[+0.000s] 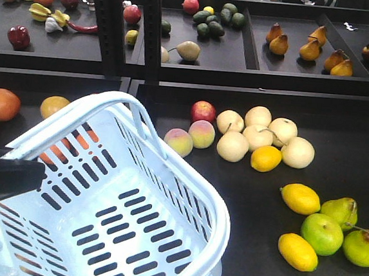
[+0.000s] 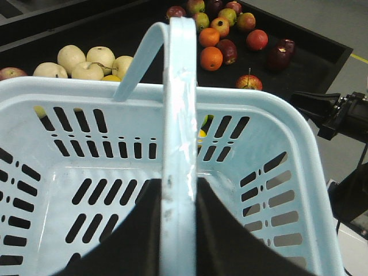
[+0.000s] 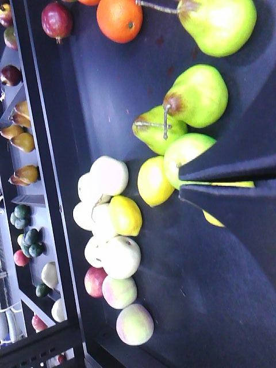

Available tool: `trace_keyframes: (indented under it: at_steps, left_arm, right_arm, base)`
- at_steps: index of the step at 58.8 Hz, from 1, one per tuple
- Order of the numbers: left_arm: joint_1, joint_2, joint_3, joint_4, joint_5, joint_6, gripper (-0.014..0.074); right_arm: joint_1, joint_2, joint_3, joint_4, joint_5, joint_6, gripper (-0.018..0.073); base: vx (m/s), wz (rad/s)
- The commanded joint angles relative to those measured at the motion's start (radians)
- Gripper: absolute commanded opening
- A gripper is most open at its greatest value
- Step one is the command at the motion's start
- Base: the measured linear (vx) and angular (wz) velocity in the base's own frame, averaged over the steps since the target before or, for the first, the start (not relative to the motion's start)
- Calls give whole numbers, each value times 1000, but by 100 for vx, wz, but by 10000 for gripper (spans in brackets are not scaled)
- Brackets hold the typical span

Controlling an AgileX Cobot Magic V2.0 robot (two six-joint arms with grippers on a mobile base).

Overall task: Pick three apples into basket with both arms
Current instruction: 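Drive the base back toward the apple table holding the basket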

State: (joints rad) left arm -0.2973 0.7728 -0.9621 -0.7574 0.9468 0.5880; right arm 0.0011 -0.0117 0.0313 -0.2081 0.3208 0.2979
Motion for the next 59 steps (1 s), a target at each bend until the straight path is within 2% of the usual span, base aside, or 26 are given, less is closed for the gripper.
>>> trace_keyframes:
  at_steps: [1, 20, 59]
  left_arm:
    - [-3, -8, -26, -66, -81, -2, -6]
    - [-3, -8, -26, -65, -81, -2, -6]
    - [-3, -10, -26, -65, -80, -2, -6]
  right_arm:
    - [-3, -2, 9, -17, -73, 0, -5]
    - [-3, -2, 9, -17, -73, 0, -5]
    - [-3, -2, 9, -17, -73, 0, -5]
  base:
    - [-3, 11]
    - [-4, 25]
    - [-10, 43]
